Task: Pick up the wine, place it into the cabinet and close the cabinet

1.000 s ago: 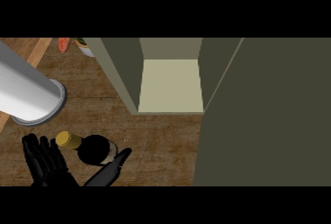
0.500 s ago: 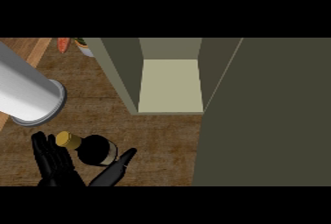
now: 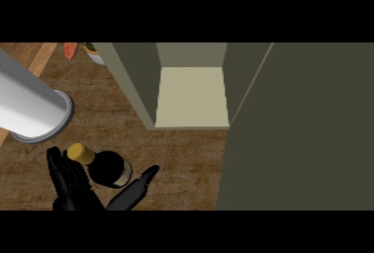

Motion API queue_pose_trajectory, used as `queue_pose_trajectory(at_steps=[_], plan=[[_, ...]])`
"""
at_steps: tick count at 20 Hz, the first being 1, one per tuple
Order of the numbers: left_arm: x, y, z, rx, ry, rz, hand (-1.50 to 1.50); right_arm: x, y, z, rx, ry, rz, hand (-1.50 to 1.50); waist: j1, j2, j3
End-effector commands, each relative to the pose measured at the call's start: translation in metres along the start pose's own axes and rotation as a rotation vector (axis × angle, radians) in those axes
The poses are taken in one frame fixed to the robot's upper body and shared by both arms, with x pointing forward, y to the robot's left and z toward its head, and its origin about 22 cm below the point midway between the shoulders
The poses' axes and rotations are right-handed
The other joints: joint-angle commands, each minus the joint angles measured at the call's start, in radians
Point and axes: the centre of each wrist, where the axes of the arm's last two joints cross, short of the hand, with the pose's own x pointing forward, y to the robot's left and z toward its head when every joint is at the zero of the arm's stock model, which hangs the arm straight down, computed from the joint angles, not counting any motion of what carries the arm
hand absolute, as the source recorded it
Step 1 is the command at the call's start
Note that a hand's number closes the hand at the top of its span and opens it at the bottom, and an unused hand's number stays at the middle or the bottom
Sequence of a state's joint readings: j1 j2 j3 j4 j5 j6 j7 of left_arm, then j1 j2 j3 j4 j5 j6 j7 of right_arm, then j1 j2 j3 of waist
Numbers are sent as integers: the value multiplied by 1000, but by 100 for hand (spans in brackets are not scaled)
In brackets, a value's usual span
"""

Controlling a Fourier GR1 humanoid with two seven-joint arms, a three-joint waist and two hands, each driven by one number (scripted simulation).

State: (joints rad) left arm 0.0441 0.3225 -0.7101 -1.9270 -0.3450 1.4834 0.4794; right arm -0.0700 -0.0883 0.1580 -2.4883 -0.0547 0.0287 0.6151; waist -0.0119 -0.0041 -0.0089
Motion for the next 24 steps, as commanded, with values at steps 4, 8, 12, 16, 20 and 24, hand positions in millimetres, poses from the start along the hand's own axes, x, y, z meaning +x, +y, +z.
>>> queue_pose_trajectory(at_steps=[4,8,12,16,20,24], plan=[[-8,-4,5,8,27,-8,-150,10,-2,10,35,-36,-30,-150,2,1,-1],[-8,-1,-3,21,18,-18,-150,12,-3,14,3,-34,-40,-150,-2,0,-2],[-8,-9,-16,31,19,-9,-150,21,-2,16,18,-54,-15,-150,-11,1,-2],[-8,-10,-2,13,22,6,-150,14,-2,10,7,-47,-15,-150,-6,0,-3],[-8,-12,-4,23,23,11,-150,7,-3,7,13,-44,-11,-150,-1,2,-3],[-5,-18,-4,-8,7,34,-150,11,1,5,22,-34,-33,-150,-1,2,-4]])
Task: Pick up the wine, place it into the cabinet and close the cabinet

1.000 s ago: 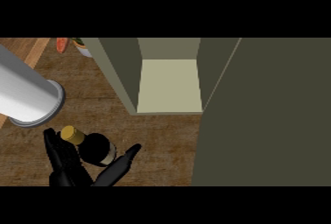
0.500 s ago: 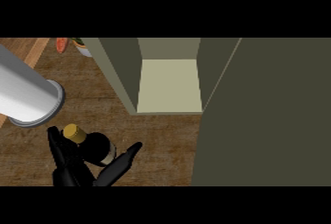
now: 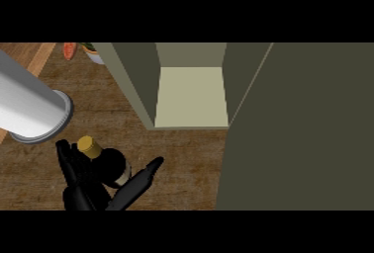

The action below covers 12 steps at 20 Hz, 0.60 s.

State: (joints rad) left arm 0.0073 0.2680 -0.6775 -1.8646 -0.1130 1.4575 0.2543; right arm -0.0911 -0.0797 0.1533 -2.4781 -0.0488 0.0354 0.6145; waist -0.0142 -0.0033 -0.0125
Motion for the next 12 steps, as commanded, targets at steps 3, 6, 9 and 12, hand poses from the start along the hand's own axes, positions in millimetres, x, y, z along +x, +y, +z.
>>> queue_pose_trajectory(at_steps=[3,6,9,12], plan=[[19,0,-4,-65,14,75,150,13,3,15,18,-28,-45,-150,-3,-4,-1],[9,-9,4,-123,-14,57,150,13,0,9,2,-21,-27,-150,-7,2,-1],[1,-3,-15,-138,-4,23,150,15,2,16,17,-30,-39,-150,-13,2,0],[-33,7,-17,-198,-57,-108,150,11,-4,10,2,-30,-15,-150,-8,7,3]])
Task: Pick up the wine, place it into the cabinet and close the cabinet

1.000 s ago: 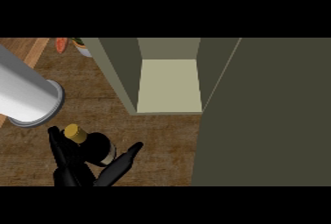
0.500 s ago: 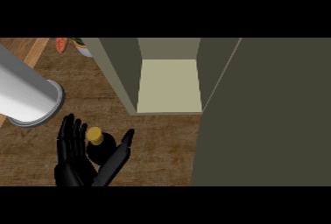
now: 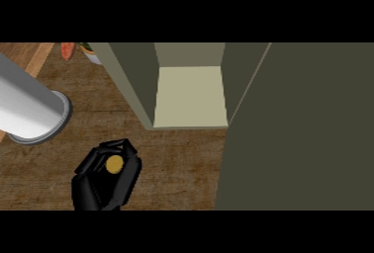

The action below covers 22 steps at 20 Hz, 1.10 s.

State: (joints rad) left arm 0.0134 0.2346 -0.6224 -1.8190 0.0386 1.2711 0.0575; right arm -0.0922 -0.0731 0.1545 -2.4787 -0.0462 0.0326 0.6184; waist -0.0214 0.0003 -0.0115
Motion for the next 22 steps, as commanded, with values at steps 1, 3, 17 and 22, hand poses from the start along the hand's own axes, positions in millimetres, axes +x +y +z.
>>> queue_pose_trajectory(at_steps=[1,3,17,22], plan=[[-31,8,-4,-85,-67,-100,150,8,-1,11,6,-40,-34,-150,2,2,3],[-30,7,-16,-161,-68,-56,150,9,-4,10,8,-28,-22,-150,0,2,3],[-72,114,-102,-585,-230,133,150,14,-4,14,9,-12,-7,-150,16,0,10],[-57,112,-126,-670,-208,269,150,11,-9,16,-2,-7,-25,-150,17,-1,11]])
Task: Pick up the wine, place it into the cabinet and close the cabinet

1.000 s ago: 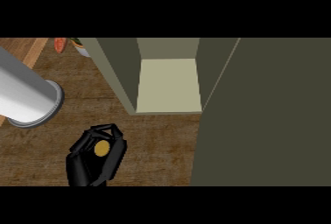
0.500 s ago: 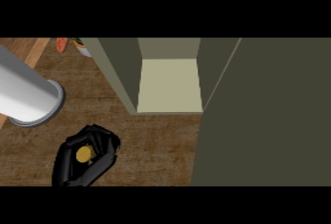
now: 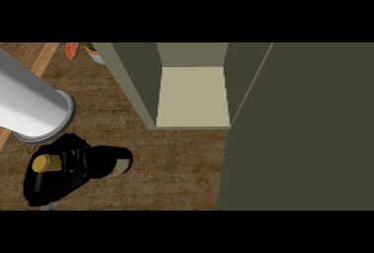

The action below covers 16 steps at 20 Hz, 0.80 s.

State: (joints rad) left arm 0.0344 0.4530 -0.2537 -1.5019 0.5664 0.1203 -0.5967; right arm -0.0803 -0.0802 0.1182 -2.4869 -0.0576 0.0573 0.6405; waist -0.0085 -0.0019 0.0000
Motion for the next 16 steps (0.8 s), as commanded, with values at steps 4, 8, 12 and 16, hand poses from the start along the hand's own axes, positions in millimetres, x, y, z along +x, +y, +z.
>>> queue_pose_trajectory(at_steps=[4,8,12,16], plan=[[17,-17,-13,-94,9,88,150,11,-1,18,8,-36,-35,-150,6,0,0],[32,-42,-21,-109,26,67,150,12,-6,16,12,-29,-18,-150,7,0,1],[52,-72,-36,-133,32,47,150,16,3,9,22,-37,-52,-150,8,0,0],[67,-107,-34,-194,64,127,150,7,-15,8,7,-47,-47,-150,6,0,1]])
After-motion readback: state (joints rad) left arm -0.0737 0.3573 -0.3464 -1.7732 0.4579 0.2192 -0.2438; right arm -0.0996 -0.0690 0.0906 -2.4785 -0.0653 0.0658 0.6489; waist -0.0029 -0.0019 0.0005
